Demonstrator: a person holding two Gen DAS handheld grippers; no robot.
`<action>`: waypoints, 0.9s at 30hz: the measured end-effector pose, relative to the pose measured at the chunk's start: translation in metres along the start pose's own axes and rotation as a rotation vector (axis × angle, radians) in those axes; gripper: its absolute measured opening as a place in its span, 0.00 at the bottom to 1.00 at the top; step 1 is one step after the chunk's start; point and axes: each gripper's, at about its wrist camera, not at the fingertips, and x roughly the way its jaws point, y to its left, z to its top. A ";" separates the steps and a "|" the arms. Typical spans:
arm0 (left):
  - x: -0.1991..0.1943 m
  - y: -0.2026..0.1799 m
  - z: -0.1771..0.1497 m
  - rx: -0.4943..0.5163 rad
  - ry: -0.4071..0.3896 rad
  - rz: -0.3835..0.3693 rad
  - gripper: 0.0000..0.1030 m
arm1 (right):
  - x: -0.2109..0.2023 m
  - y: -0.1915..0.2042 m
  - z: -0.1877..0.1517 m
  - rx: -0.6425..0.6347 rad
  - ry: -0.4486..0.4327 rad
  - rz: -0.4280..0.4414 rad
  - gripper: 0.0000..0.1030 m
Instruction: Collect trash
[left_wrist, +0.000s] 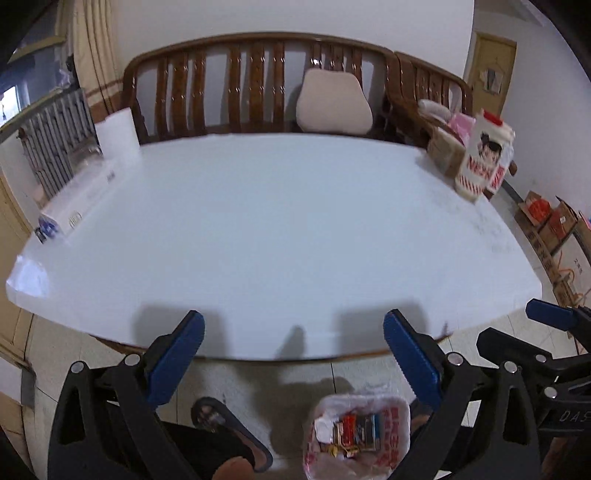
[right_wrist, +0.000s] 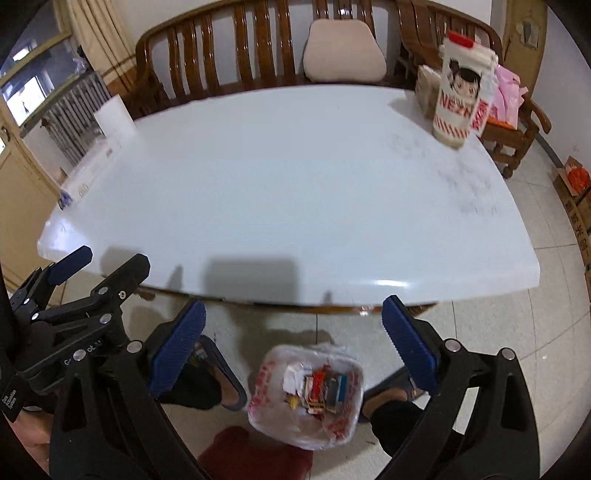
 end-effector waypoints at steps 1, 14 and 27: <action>-0.003 0.001 0.003 0.001 -0.010 0.004 0.92 | -0.002 0.002 0.002 0.003 -0.013 -0.002 0.91; -0.044 0.014 0.025 -0.008 -0.132 0.030 0.92 | -0.046 0.028 0.017 -0.019 -0.231 -0.100 0.93; -0.072 0.028 0.032 -0.033 -0.187 0.054 0.92 | -0.084 0.039 0.009 -0.049 -0.374 -0.160 0.93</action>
